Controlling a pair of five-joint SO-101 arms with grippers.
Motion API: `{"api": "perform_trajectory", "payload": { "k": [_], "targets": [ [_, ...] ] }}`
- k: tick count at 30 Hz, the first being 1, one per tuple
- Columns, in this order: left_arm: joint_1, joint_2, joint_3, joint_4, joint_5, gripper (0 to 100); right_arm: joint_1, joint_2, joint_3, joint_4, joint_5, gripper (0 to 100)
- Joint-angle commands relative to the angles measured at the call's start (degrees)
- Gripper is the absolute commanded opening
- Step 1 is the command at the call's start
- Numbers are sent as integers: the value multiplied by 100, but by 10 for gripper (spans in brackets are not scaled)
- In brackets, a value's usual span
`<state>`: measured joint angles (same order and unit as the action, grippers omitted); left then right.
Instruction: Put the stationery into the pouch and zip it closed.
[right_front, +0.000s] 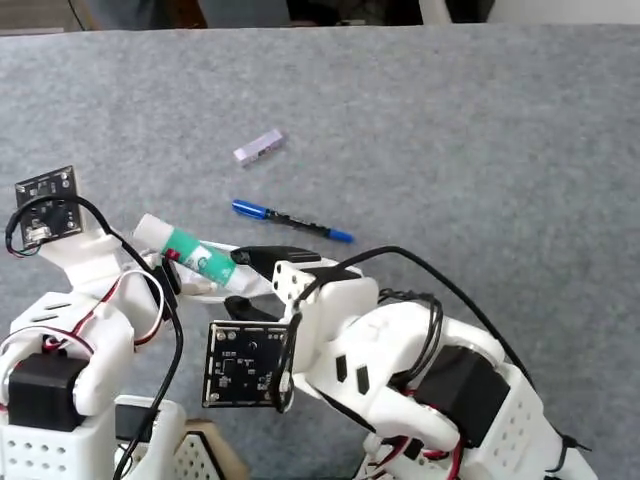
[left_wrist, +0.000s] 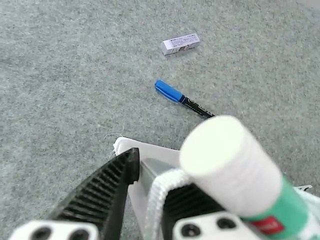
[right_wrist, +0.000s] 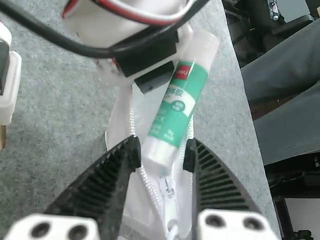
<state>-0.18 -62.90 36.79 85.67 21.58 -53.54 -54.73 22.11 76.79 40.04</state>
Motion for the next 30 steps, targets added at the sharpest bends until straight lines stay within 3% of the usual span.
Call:
{"api": "perform_trajectory", "payload": {
  "k": [1,11,23,30],
  "targets": [
    [-180,141,523,-123,-88,28,114,13,-48,97,53,163],
    [-180,132,523,-123,-88,28,123,57,-936,62,9,158],
    [-180,123,523,-123,-88,28,123,277,-479,-1319,-396,158],
    [-180,105,523,-123,-88,28,123,699,4,-1495,-396,158]
  ]
}}
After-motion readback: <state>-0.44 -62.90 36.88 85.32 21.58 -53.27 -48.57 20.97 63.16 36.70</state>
